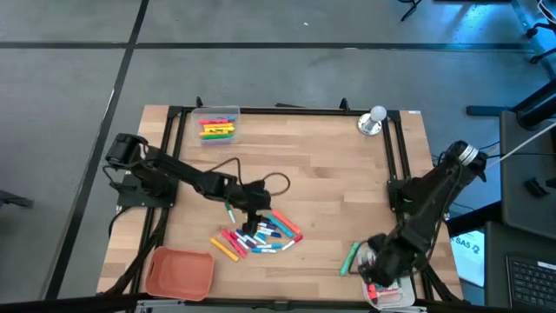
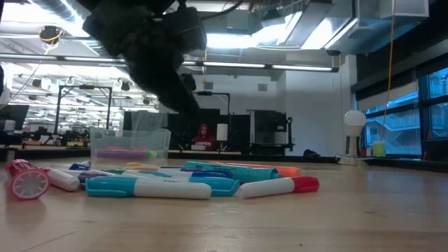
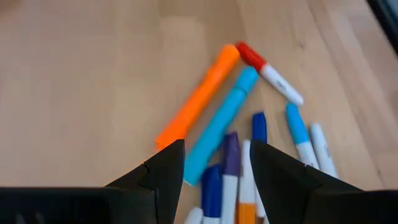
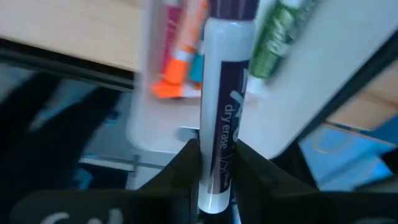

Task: Pick & Place Markers
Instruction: Put the violet pen into the white bin, then put the orange pen into the transparent bin

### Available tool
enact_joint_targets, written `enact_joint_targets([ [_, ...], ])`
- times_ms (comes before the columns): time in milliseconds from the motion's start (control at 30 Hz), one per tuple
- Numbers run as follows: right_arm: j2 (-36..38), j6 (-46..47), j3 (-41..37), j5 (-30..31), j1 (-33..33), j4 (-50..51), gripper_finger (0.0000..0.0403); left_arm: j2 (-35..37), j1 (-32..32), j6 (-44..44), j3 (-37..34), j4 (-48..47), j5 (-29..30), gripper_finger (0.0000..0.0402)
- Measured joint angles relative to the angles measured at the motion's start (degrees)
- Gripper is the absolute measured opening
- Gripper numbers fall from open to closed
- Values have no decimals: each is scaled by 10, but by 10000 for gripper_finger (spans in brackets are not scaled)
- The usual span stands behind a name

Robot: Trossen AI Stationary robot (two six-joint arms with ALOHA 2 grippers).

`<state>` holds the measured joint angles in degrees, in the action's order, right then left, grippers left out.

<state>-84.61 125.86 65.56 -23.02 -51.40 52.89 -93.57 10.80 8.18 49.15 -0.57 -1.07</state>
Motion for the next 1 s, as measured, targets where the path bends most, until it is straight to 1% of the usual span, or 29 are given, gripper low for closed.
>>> enact_joint_targets([
  [100, -24, 1, 0, -34, -15, 7, 109, -20, 9, 0, 0, 15, 2, 178],
  [167, -31, 2, 0, -37, -18, 15, 141, -31, 10, 24, 0, 40, 9, 178],
  [300, -34, 0, 0, 0, -18, 12, 194, -56, 2, 18, 0, 125, 15, 178],
  [433, -34, -1, 6, 24, -18, 14, 229, -96, -11, 17, 1, 199, 3, 178],
  [567, -34, -14, 32, 81, -20, 34, 243, -133, -23, 33, 29, 191, -18, 178],
  [700, -34, -43, 59, 128, -19, 78, 246, -160, -23, 16, 65, 183, -44, 178],
  [800, -34, -62, 73, 143, -12, 105, 247, -178, -22, -6, 86, 165, -56, 176],
  [867, -34, -71, 75, 145, -8, 113, 247, -187, -22, -13, 98, 154, -54, 173],
  [1000, -34, -90, 75, 146, -6, 113, 247, -189, -22, -22, 108, 100, -23, 161],
])
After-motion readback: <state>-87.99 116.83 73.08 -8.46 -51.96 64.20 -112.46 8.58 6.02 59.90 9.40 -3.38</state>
